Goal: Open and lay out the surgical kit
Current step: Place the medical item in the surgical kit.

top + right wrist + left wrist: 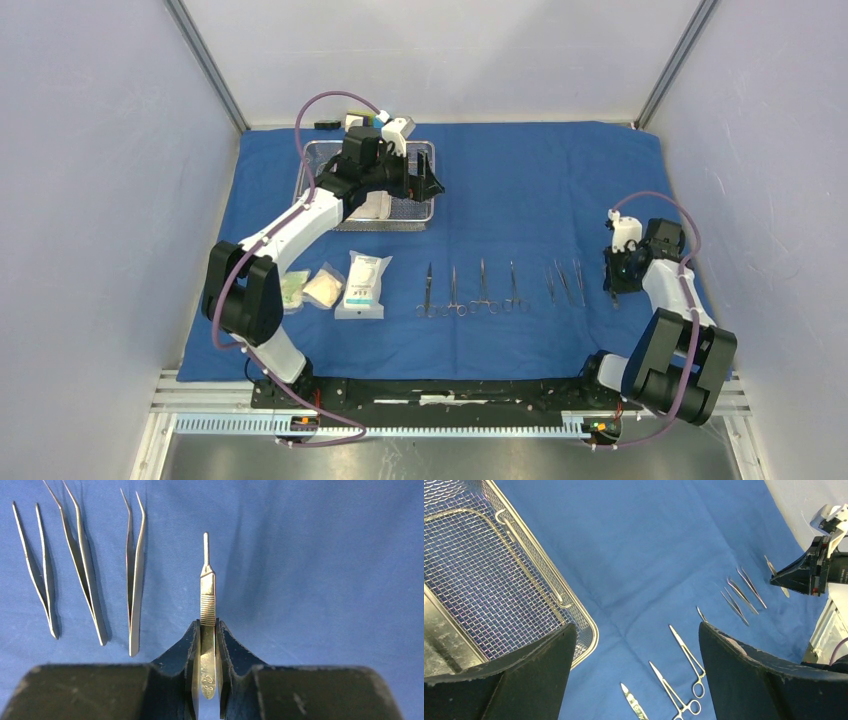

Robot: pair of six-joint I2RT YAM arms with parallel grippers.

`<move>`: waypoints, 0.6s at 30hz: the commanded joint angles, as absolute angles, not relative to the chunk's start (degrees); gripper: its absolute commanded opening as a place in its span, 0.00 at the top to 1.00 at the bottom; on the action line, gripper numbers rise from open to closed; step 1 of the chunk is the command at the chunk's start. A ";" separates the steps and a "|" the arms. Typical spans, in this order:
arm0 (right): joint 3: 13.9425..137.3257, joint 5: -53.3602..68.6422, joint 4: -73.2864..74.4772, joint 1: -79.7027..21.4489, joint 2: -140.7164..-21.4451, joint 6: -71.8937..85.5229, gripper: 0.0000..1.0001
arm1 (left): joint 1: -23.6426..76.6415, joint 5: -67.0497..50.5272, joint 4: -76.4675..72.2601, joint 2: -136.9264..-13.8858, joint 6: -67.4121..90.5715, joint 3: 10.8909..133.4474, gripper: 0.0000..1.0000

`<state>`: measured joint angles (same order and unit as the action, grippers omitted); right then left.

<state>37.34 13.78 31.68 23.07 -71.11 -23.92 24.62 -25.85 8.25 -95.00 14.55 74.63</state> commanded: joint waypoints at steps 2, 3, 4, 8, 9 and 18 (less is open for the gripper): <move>38.84 16.40 29.37 24.67 -73.12 -24.87 1.00 | 24.79 -26.72 8.34 -95.03 11.87 76.73 0.02; 39.33 16.70 29.56 24.97 -73.60 -24.87 1.00 | 24.83 -26.75 8.33 -94.99 11.71 76.73 0.02; 39.87 16.94 29.78 25.27 -74.20 -24.87 1.00 | 24.79 -26.74 8.35 -94.94 11.54 76.65 0.02; 41.85 16.97 30.74 26.82 -75.94 -24.87 0.99 | 24.79 -27.45 8.28 -94.74 10.99 76.47 0.01; 42.15 17.01 30.84 27.13 -76.20 -24.96 0.99 | 24.79 -27.66 7.99 -94.67 10.99 76.39 0.01; 43.95 16.89 32.25 28.56 -77.27 -24.86 0.99 | 24.79 -30.59 7.65 -95.28 11.07 76.21 0.00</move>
